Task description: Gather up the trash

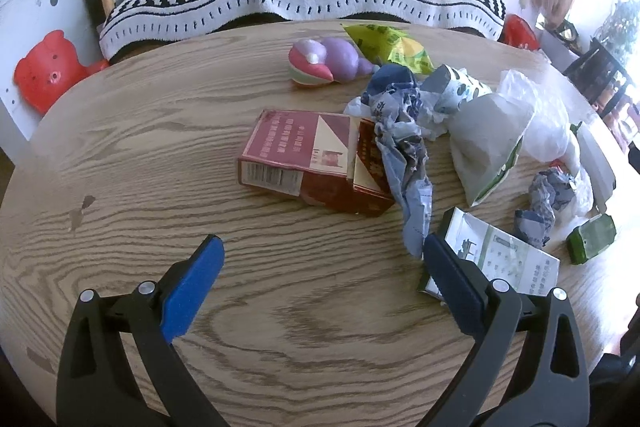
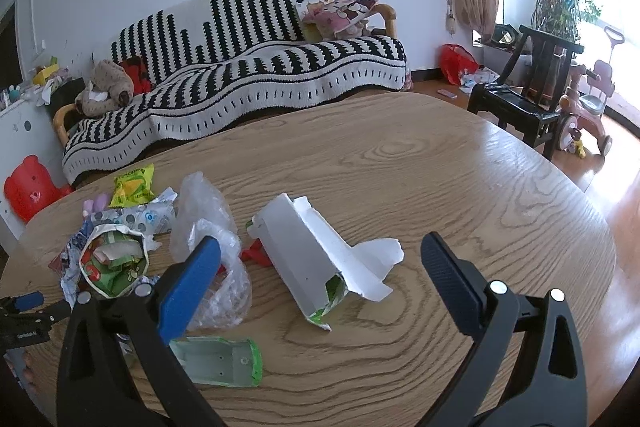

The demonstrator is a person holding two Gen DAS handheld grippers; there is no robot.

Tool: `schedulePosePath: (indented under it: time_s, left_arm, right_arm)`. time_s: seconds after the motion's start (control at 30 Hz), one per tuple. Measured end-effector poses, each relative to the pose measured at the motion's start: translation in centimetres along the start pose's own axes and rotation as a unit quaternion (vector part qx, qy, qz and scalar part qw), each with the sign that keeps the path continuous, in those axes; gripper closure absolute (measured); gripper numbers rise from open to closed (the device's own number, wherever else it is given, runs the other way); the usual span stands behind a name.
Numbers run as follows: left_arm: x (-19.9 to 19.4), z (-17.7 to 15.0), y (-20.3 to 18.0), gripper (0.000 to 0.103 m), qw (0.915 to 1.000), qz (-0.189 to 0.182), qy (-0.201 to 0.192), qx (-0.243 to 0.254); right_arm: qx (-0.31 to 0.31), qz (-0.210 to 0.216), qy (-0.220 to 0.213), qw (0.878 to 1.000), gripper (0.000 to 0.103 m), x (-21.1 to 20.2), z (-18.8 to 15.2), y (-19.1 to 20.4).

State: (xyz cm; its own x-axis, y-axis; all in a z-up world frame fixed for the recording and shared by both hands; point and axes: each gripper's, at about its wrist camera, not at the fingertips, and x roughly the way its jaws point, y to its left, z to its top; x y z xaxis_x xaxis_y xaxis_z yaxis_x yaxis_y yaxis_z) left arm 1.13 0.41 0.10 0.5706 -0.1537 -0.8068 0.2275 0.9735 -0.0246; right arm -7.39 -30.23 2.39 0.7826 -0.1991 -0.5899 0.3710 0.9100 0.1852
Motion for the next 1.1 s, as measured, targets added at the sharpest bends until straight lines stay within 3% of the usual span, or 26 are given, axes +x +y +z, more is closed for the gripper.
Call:
schedulePosePath:
  time_s: [0.5,0.67,0.73,0.83,0.97,1.03,1.1]
  left_arm:
    - [0.0,0.2,-0.5,0.006,1.0,0.0,0.0,0.003]
    - [-0.6,1.9,-1.0,0.006,0.9998,0.002,-0.021,-0.004]
    - [-0.3,2.7,-1.6,0.006,0.9996,0.011,-0.026,0.007]
    - [0.3,3.5,-2.9,0.006,0.9983,0.018,-0.03,0.046]
    - [1.0,4.3,-3.5,0.007,0.9964,0.029,-0.033,0.073]
    - [1.4,4.8,-3.5,0.009,0.9964,0.023,-0.031,0.075]
    - [2.1,5.4,-3.7,0.021,0.996,0.025,-0.026,0.082]
  right_arm:
    - [-0.001,0.001,0.001,1.0,0.006,0.1,0.0,0.1]
    - [0.001,0.012,0.007,1.0,0.006,2.0,2.0,0.0]
    - [-0.017,0.004,0.022,1.0,0.006,3.1,2.3,0.3]
    - [-0.027,0.029,0.059,0.997,0.006,4.7,1.6,0.3]
    - [-0.039,0.04,0.066,0.996,0.006,5.7,1.9,0.3]
    - [-0.033,0.052,0.075,0.995,0.006,6.2,1.8,0.2]
    - [-0.03,0.063,0.087,0.994,0.009,6.7,1.6,0.4]
